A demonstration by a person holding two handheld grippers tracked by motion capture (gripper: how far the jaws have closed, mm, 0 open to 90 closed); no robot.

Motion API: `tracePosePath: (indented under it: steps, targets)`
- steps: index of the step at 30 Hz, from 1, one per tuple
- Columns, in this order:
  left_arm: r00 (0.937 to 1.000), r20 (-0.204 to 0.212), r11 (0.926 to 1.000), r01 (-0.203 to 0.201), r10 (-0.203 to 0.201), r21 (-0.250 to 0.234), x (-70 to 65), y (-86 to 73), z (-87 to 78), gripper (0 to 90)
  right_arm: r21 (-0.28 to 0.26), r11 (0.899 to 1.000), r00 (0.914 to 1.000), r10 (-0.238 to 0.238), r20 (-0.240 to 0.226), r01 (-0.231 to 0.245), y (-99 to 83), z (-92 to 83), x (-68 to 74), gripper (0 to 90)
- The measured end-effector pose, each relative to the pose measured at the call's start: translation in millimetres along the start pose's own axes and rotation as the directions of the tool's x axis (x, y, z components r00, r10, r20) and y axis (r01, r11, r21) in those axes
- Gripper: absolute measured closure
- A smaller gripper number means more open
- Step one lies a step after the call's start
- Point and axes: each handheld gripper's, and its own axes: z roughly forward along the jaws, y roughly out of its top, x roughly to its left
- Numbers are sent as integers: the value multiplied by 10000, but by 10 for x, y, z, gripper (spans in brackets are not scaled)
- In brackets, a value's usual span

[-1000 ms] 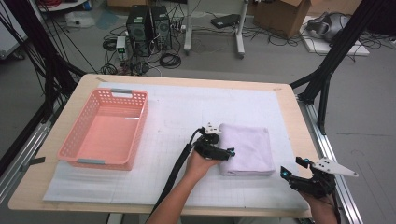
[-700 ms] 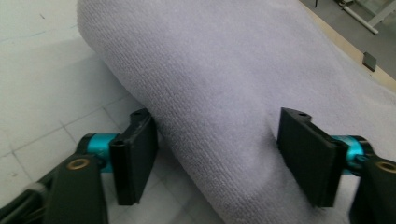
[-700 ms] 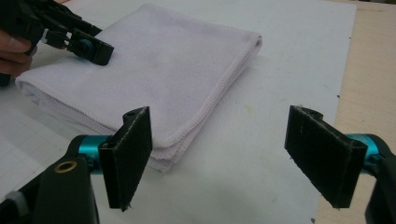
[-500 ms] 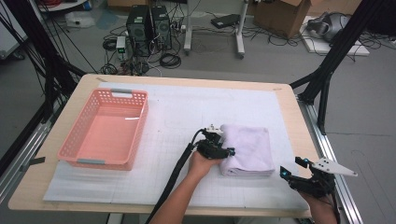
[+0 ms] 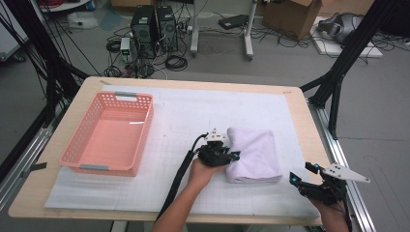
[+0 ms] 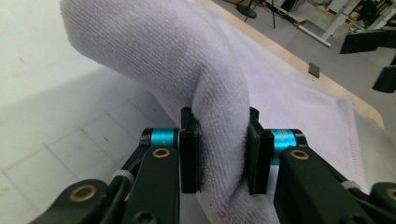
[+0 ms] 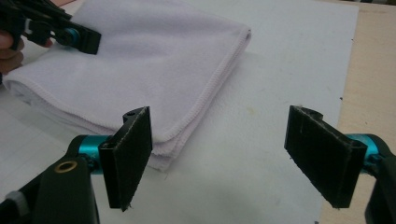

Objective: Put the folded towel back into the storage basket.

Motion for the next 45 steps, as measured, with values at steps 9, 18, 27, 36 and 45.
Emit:
tracePosePath:
  steps: [9,18,27,36,45]
  targets:
    - [9910,275,9904,-1293,1308,-486,-60,66,-252,733,12,10000,9999,-73,-72,74,12,24,40,225]
    - [9628,736,9641,-2547,2601,-754,-169,224,-503,744,-44,9999,9999,-115,-93,114,22,30,50,225]
    - [9314,1183,9371,-3333,3443,-1037,-239,396,-772,748,-80,9999,9998,-102,-149,101,33,36,66,225]
    - [9225,1168,9223,-3461,3679,-1719,-258,472,-1026,747,-78,9999,9997,-112,-207,110,47,50,82,225]
    - [9280,1157,9129,-3162,3541,-2580,-194,516,-1240,747,-105,9999,9998,-112,-152,110,55,56,78,225]
